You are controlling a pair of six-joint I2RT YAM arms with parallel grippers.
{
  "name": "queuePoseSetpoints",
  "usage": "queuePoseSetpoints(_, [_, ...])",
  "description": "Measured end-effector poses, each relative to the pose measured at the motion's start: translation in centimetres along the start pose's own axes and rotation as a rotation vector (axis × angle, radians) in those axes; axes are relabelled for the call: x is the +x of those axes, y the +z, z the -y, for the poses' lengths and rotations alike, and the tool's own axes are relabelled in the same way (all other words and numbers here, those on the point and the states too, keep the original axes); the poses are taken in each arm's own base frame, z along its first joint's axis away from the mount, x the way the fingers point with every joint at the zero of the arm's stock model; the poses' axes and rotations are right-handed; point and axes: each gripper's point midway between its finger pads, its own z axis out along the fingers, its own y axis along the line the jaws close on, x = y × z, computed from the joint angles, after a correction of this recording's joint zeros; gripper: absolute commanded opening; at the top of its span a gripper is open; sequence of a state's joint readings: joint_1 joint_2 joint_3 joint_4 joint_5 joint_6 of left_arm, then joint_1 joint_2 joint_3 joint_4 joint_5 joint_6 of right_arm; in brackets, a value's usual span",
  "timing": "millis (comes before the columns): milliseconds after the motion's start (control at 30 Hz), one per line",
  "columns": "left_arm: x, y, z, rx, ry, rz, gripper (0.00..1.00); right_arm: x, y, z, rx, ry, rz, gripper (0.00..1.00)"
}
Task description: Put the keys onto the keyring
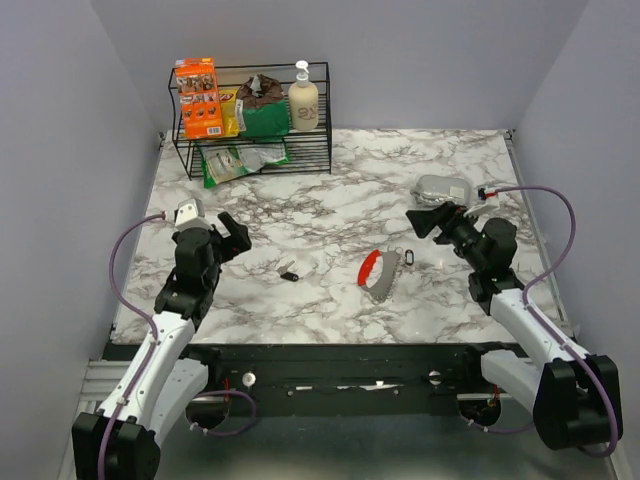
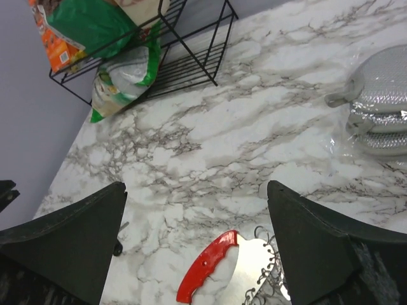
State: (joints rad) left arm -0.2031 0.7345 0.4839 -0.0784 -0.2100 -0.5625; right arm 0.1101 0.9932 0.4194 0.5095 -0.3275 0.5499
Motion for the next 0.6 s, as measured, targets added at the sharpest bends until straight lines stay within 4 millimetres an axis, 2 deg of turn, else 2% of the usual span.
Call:
queuePoseSetpoints(133, [0.3, 0.4, 0.9, 0.028, 0.008, -0.051, 0.99, 0.5, 0.2, 0.3, 0.025, 0.002, -0.064, 1.00])
queuePoseSetpoints(333, [-0.3, 1.3, 3.3, 0.098, 0.022, -0.107, 0.99, 1.3, 0.2, 0.8, 0.072, -0.003, -0.143, 1.00])
queuePoseSetpoints(400, [-0.1, 1.5, 4.7, 0.142, 0.032, -0.130, 0.99, 2.5, 0.2, 1.2, 0.093, 0.001, -0.192, 1.00])
queuePoseSetpoints(467, [1.1, 1.3, 6.6, 0.186, 0.067, -0.167, 0.99, 4.4, 0.2, 1.6, 0.118, -0.001, -0.261, 1.00])
queuePoseSetpoints(600, [3.8, 0.1, 12.5, 0.326, 0.154, -0.248, 0.99, 8.5, -0.3, 1.2, 0.137, -0.018, -0.403, 1.00])
